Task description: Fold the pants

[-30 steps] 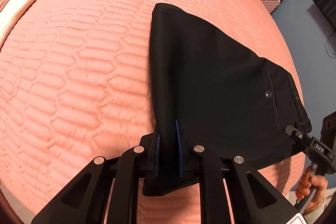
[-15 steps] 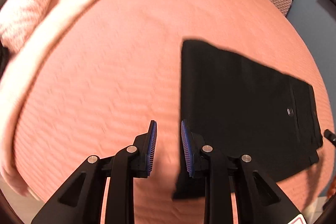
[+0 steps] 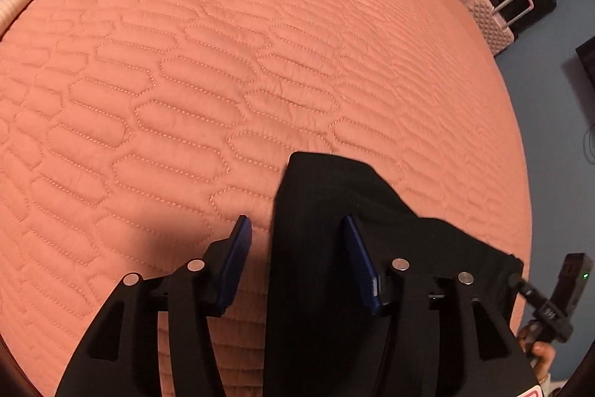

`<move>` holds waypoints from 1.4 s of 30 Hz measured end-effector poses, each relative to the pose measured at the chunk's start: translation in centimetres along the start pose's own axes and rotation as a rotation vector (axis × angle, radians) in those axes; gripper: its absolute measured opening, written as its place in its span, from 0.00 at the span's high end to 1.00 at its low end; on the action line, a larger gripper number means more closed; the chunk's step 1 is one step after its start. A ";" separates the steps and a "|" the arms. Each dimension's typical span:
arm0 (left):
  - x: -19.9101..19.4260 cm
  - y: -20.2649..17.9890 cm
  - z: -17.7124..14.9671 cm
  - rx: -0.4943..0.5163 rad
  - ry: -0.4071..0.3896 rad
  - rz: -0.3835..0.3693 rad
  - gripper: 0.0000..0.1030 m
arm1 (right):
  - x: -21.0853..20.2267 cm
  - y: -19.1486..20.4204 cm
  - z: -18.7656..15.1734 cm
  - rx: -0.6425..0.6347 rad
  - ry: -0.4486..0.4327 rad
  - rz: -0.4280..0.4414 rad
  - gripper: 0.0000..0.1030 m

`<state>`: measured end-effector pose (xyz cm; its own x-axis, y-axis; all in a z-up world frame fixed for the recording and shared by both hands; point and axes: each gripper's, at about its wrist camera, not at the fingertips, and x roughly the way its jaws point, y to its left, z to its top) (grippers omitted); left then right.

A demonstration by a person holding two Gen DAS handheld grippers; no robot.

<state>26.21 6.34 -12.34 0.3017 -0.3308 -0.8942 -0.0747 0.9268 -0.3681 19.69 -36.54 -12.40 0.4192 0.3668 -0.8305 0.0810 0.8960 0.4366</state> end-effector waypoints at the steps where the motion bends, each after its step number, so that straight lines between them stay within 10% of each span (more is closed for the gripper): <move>1: 0.0 0.0 0.1 0.004 -0.001 -0.004 0.48 | 0.0 -0.2 -0.2 0.012 -0.008 0.016 0.23; 4: 0.5 -0.4 0.2 0.036 -0.011 0.003 0.50 | 0.5 0.3 -1.2 0.007 -0.007 0.072 0.26; 9: -0.1 -2.5 -0.1 0.059 -0.053 0.023 0.89 | -0.1 2.9 -0.4 -0.020 -0.018 0.103 0.74; 16: -5.6 -5.4 2.7 0.150 -0.244 0.082 0.84 | -2.1 6.2 2.8 -0.137 -0.127 0.062 0.73; 20: 0.1 -3.5 3.6 0.193 -0.110 0.457 0.85 | 0.6 2.6 3.3 0.002 -0.076 -0.098 0.58; 23: -3.8 -2.2 1.6 0.137 -0.214 0.368 0.80 | -5.0 2.6 1.4 0.044 -0.258 -0.074 0.57; 27: -6.4 -5.9 -0.1 0.190 -0.293 0.309 0.75 | -5.0 9.0 0.5 -0.126 -0.222 -0.037 0.59; 30: -2.8 -12.2 1.2 0.293 -0.236 0.252 0.49 | -0.6 13.1 2.1 -0.186 -0.168 -0.017 0.60; 33: 4.2 -14.3 3.3 0.350 -0.128 0.413 0.49 | 3.6 11.4 3.9 -0.178 -0.106 -0.166 0.62; 35: 6.3 -11.8 4.4 0.290 -0.055 0.379 0.45 | 3.4 8.3 4.3 -0.070 -0.113 -0.181 0.71; 42: -3.6 -11.4 0.9 0.269 -0.278 0.294 0.47 | -0.5 10.9 -1.4 -0.237 -0.132 -0.149 0.74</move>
<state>26.82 -2.88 -4.74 0.5500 -0.0214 -0.8349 0.0418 0.9991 0.0019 19.04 -26.63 -7.70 0.5333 0.2053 -0.8206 -0.0560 0.9765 0.2079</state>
